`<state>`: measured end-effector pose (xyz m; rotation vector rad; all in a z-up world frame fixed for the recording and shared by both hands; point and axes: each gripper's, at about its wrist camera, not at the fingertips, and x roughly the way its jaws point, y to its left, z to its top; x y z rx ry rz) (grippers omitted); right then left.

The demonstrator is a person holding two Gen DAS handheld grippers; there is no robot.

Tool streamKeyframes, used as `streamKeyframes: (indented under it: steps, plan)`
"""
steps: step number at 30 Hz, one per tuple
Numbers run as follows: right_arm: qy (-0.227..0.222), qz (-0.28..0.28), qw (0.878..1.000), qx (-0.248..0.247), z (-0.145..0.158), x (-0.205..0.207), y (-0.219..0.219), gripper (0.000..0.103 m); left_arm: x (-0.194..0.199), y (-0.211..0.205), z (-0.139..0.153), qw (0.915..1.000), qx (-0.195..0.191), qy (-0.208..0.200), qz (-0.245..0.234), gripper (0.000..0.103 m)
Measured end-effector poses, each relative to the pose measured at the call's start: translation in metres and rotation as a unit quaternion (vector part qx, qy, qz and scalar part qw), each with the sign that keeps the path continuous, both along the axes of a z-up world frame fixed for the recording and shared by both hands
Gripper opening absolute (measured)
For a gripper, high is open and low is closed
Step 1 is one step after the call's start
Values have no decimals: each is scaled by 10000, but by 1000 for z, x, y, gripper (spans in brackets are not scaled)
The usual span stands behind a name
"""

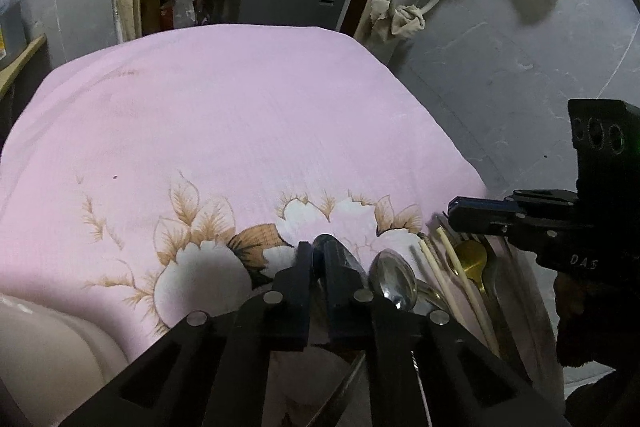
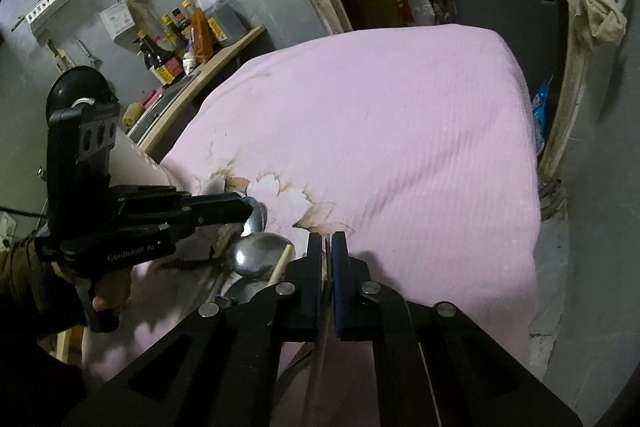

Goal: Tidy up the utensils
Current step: 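Grasp a silver spoon with the left tool while the right tool grasps a wooden chopstick, then lower the spoon into the white caddy with the left tool while the right tool drops the chopstick in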

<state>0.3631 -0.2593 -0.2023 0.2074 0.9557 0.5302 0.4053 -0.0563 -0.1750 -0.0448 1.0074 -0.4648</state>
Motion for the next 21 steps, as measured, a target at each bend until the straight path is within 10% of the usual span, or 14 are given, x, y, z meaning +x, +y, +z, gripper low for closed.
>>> streamKeyframes:
  steps: [9,21]
  plan:
    - [-709,-621,9952,-273,43,-15,4,4,-28,9,34,9953,553,-559,571,2]
    - [-1615,-1275,9785,105,115,-47,33,4,-88,66,98,9630,849,-1756,1862,2]
